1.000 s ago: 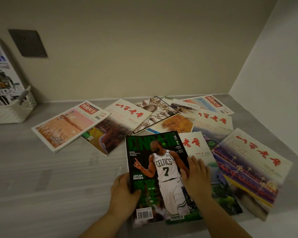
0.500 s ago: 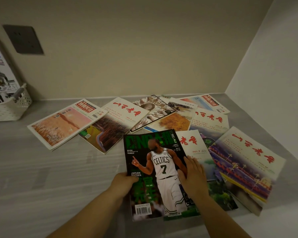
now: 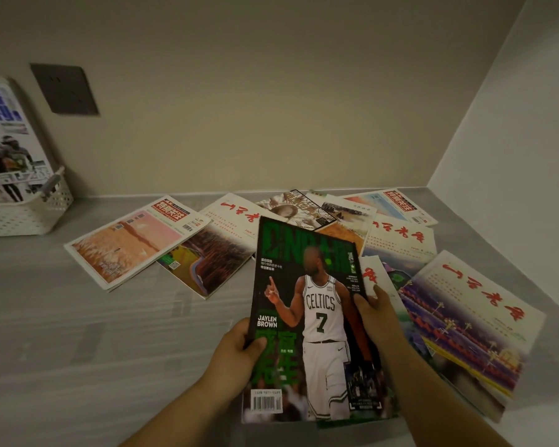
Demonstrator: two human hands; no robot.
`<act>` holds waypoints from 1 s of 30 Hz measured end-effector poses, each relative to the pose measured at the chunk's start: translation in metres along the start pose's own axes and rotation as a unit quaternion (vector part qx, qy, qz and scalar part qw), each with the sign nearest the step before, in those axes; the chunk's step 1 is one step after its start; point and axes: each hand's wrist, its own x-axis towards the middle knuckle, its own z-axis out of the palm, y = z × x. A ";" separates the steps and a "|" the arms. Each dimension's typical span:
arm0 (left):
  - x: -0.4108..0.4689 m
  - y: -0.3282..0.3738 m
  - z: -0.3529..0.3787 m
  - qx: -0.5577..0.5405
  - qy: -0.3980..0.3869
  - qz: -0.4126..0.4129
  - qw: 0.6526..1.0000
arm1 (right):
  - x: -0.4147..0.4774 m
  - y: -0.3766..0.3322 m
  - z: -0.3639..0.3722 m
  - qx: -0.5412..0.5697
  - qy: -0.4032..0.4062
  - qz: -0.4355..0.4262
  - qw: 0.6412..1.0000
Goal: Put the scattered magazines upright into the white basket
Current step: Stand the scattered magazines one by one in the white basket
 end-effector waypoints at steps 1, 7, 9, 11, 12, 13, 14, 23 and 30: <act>-0.001 0.001 -0.006 -0.001 -0.003 0.011 1.000 | 0.000 -0.006 0.000 0.034 -0.017 0.015 0.999; 0.004 0.017 -0.058 -0.005 0.012 0.061 0.998 | -0.010 -0.047 0.010 0.249 -0.130 -0.009 0.960; 0.006 0.020 -0.085 0.000 0.027 0.075 0.997 | -0.017 -0.069 0.026 0.244 -0.142 -0.044 0.958; 0.008 0.025 -0.120 0.011 0.046 0.088 0.995 | -0.028 -0.095 0.050 0.242 -0.152 -0.080 0.955; 0.010 0.027 -0.140 0.017 0.060 0.095 0.994 | -0.034 -0.110 0.064 0.237 -0.159 -0.098 0.953; 0.012 0.030 -0.161 0.023 0.076 0.103 0.992 | -0.040 -0.125 0.081 0.233 -0.167 -0.114 0.951; 0.015 0.032 -0.183 0.028 0.093 0.108 0.989 | -0.046 -0.140 0.098 0.230 -0.171 -0.126 0.950; 0.030 0.047 -0.391 0.027 0.232 0.167 0.958 | -0.085 -0.280 0.264 0.127 -0.222 -0.193 0.947; 0.049 0.064 -0.517 0.022 0.319 0.182 0.930 | -0.112 -0.360 0.370 0.079 -0.244 -0.257 0.932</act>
